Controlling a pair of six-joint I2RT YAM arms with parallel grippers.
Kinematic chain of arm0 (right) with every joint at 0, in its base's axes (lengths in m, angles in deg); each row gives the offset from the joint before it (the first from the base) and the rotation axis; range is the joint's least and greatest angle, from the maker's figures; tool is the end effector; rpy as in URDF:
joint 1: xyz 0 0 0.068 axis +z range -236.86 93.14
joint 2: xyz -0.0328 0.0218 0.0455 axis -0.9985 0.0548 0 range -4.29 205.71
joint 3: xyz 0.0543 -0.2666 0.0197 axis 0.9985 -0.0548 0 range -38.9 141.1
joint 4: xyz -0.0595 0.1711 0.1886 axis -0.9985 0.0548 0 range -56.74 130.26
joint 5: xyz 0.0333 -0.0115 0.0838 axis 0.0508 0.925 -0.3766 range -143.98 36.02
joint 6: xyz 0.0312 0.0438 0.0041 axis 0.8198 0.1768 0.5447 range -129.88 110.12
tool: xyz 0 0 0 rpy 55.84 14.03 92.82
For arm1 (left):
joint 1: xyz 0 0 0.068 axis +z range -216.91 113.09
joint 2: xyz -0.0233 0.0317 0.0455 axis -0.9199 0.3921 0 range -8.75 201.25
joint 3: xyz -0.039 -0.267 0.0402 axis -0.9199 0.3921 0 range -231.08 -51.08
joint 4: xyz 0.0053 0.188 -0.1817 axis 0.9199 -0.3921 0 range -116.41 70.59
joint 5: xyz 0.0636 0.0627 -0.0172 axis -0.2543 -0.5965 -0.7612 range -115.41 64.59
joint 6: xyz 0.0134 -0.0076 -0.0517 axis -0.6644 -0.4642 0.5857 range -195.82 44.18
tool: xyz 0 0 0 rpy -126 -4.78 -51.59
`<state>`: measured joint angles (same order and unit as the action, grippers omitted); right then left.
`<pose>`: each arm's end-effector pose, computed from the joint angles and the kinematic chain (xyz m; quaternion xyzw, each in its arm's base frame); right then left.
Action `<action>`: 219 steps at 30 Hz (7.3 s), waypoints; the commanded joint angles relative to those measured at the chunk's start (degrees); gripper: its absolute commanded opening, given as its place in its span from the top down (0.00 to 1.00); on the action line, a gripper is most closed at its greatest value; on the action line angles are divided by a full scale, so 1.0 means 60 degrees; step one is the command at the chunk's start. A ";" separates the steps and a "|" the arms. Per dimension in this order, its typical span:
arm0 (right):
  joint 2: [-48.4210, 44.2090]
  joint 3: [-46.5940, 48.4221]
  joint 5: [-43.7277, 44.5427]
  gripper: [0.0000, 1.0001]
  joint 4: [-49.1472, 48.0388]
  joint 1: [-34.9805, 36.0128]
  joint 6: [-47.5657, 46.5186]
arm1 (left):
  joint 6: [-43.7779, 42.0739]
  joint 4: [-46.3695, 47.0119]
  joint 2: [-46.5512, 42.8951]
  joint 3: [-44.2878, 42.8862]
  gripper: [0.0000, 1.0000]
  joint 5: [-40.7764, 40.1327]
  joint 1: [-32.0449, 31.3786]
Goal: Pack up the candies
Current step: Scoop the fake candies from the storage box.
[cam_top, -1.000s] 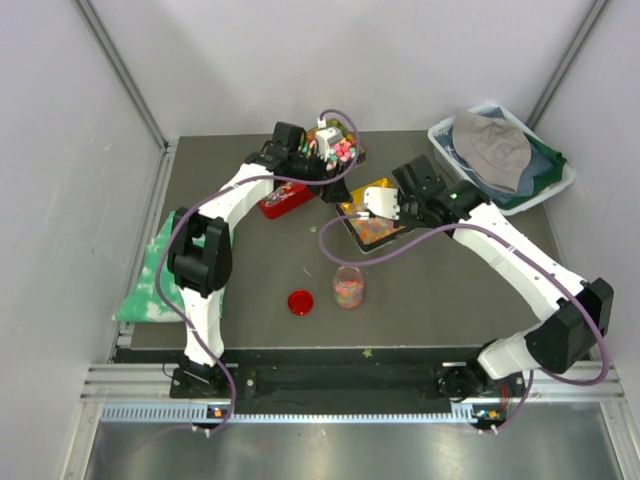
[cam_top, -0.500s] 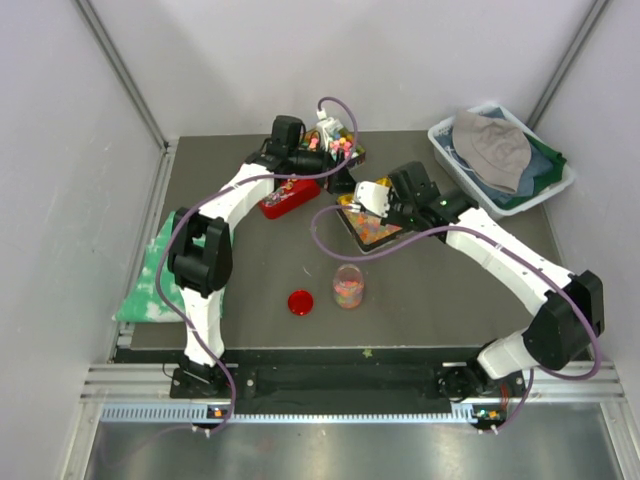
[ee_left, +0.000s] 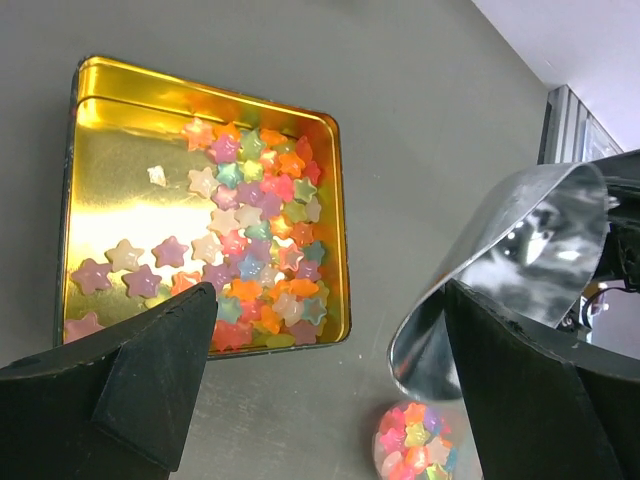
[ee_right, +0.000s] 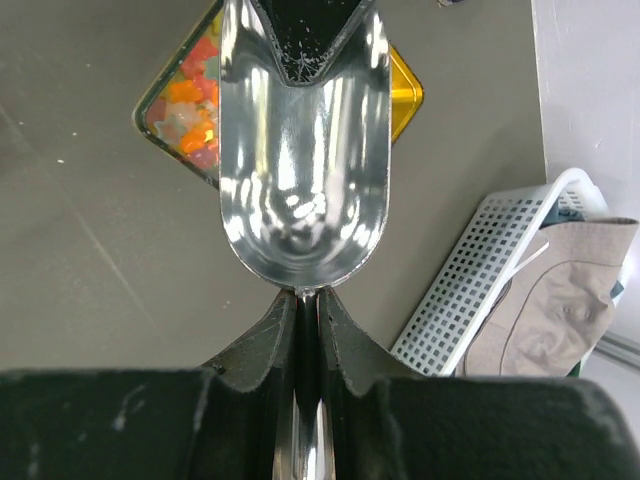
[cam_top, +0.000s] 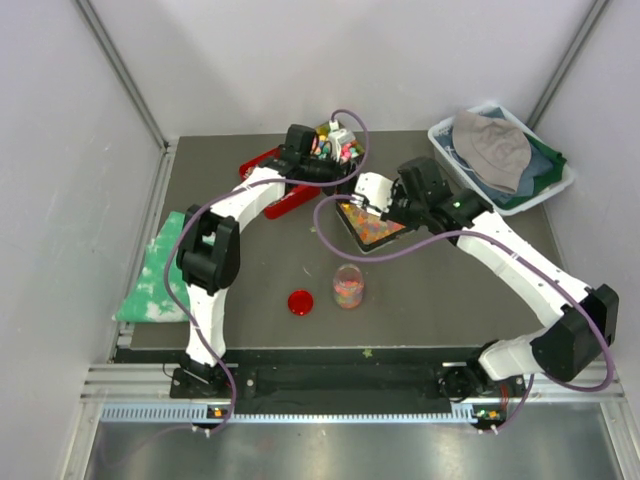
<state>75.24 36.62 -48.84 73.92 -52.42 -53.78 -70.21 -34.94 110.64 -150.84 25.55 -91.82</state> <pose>0.2479 0.1661 0.3389 -0.5689 0.7256 -0.0730 0.3803 0.4232 -0.2271 0.2621 0.3296 0.7568 -0.4778 0.3005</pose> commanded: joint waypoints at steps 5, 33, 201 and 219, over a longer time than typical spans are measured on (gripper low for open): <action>-0.0642 0.0699 -0.0741 1.00 -0.0229 -0.0027 0.0432 | -0.0334 -0.0151 0.0008 -0.0350 0.01 -0.0304 0.0020; -0.1081 0.0625 0.0710 1.00 0.0839 -0.1183 -0.0037 | -0.2750 -0.0708 0.1575 -0.1375 0.01 -0.4258 -0.0038; 0.2536 0.0625 0.5749 1.00 0.0371 0.0355 -0.6248 | -0.3453 0.1270 -0.0666 -0.0277 1.00 -0.6340 -0.1283; 0.1891 -0.0590 0.4489 1.00 0.0943 0.0311 -0.6000 | -0.4347 0.0347 -0.0827 -0.0540 1.00 -0.6208 -0.1415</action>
<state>88.55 33.50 -19.13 77.64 -49.93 -91.22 -96.07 -36.53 111.93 -151.67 -13.64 -100.08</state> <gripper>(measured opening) 0.098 0.022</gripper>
